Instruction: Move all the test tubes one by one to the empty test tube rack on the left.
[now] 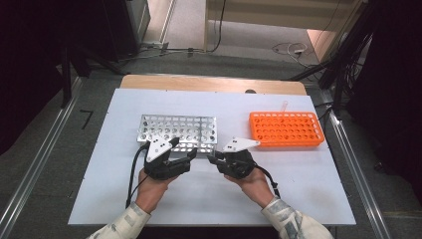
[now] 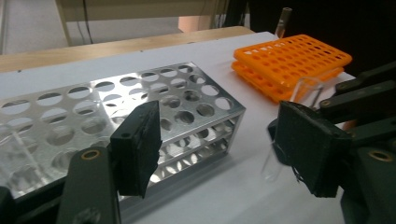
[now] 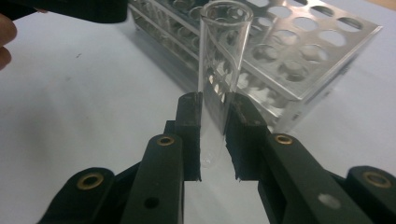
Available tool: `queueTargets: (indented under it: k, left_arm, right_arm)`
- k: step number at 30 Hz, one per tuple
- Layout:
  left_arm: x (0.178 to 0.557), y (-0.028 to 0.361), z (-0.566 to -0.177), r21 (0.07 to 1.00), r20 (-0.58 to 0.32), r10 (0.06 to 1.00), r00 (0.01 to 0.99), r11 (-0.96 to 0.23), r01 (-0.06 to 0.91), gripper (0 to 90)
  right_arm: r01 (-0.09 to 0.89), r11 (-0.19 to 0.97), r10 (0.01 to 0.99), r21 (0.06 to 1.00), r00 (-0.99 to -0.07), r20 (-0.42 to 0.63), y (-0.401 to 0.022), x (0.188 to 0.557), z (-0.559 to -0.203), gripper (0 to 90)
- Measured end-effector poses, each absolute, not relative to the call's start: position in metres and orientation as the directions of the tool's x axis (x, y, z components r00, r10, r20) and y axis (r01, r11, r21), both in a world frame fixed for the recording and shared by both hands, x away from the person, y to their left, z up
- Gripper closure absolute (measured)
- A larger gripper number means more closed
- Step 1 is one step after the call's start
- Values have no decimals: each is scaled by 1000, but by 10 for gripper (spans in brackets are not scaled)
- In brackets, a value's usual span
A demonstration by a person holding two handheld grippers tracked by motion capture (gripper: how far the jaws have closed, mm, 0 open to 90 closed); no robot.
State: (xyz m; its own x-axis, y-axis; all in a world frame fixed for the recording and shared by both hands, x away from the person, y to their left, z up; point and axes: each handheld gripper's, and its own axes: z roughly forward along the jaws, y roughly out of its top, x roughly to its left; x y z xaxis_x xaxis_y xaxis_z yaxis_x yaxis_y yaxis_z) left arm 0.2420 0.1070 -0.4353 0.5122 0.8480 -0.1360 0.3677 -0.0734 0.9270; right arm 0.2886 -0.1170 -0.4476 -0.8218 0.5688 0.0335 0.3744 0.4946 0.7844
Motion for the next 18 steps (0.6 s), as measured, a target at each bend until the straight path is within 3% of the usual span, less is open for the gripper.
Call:
queueTargets:
  k: [7, 18]
  left_arm:
    - [241, 98, -437, 928, -130, 806, 578, -106, 356, 471]
    - [240, 88, -439, 929, -98, 791, 604, -145, 340, 626]
  right_arm:
    - [362, 511, 543, 780, -839, 34, -100, 288, -451, 736]
    - [338, 519, 511, 785, -859, 33, -87, 283, -449, 736]
